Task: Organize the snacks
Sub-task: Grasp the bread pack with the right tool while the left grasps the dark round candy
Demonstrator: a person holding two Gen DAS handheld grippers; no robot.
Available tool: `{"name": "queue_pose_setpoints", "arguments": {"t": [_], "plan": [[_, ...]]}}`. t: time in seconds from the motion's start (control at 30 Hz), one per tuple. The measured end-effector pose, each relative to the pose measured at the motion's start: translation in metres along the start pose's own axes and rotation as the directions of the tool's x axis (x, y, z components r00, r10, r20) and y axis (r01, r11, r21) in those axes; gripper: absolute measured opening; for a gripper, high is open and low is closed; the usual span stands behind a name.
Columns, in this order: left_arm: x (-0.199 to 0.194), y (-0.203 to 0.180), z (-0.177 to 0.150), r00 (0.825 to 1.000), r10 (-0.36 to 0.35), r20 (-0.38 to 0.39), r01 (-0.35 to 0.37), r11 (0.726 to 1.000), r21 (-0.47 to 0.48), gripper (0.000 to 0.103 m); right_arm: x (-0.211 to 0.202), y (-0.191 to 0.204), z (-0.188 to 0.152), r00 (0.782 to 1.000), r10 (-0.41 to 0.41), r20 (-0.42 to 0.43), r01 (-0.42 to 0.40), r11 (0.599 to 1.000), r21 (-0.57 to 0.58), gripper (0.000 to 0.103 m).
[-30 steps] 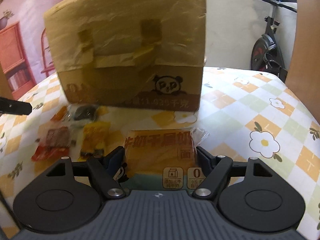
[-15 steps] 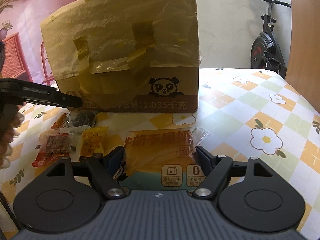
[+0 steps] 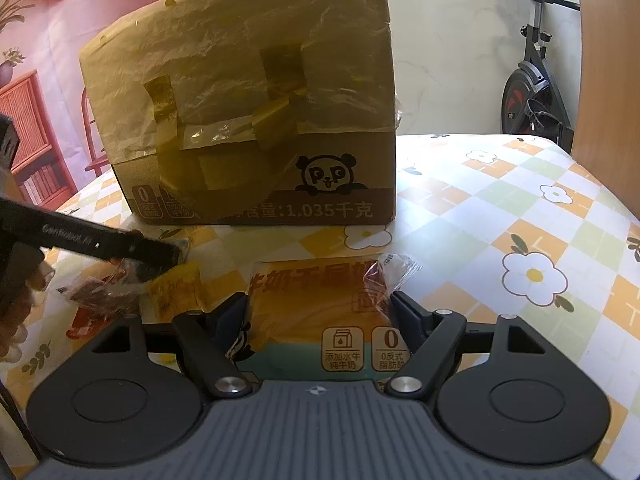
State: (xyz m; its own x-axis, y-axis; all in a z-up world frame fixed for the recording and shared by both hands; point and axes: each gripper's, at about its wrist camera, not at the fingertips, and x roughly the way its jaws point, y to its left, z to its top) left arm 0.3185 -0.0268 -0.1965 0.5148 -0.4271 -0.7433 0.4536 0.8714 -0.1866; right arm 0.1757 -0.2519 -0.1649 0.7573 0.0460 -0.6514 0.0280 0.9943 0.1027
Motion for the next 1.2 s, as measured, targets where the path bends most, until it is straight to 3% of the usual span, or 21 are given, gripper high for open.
{"name": "queue_pose_setpoints", "arguments": {"t": [0.17,0.3,0.53,0.7,0.93,1.07,1.2], "plan": [[-0.009,-0.007,0.001,0.999,0.035,0.004,-0.035,0.999,-0.022,0.074,0.0,0.0,0.0,1.0,0.0,-0.001,0.0,1.0,0.0,0.079],[-0.02,-0.005,0.003,0.999,0.041,0.008,-0.04,0.993,-0.114,0.074,0.0,0.0,0.0,1.0,0.0,-0.001,0.0,1.0,0.0,0.079],[-0.021,-0.009,-0.003,1.0,-0.007,-0.025,0.001,0.977,-0.213,0.072,0.0,0.0,0.0,1.0,0.002,0.001,-0.002,1.0,0.001,0.079],[-0.007,-0.005,0.002,0.999,0.017,-0.04,-0.026,0.974,-0.226,0.06,0.0,0.0,0.0,1.0,0.002,0.001,-0.002,1.0,0.002,0.079],[0.012,-0.015,0.004,0.998,0.065,-0.026,-0.069,0.983,-0.171,0.06,0.0,0.0,-0.001,1.0,0.002,0.002,-0.002,1.0,0.003,0.079],[0.01,-0.013,0.002,0.999,0.048,0.007,-0.046,0.983,-0.176,0.046,0.0,0.0,-0.001,1.0,0.002,0.002,-0.002,1.0,0.002,0.079],[0.005,-0.01,0.0,0.998,0.06,0.016,-0.056,0.985,-0.165,0.043,0.001,0.0,0.001,1.0,0.001,-0.01,-0.001,1.0,0.002,0.079]]}}
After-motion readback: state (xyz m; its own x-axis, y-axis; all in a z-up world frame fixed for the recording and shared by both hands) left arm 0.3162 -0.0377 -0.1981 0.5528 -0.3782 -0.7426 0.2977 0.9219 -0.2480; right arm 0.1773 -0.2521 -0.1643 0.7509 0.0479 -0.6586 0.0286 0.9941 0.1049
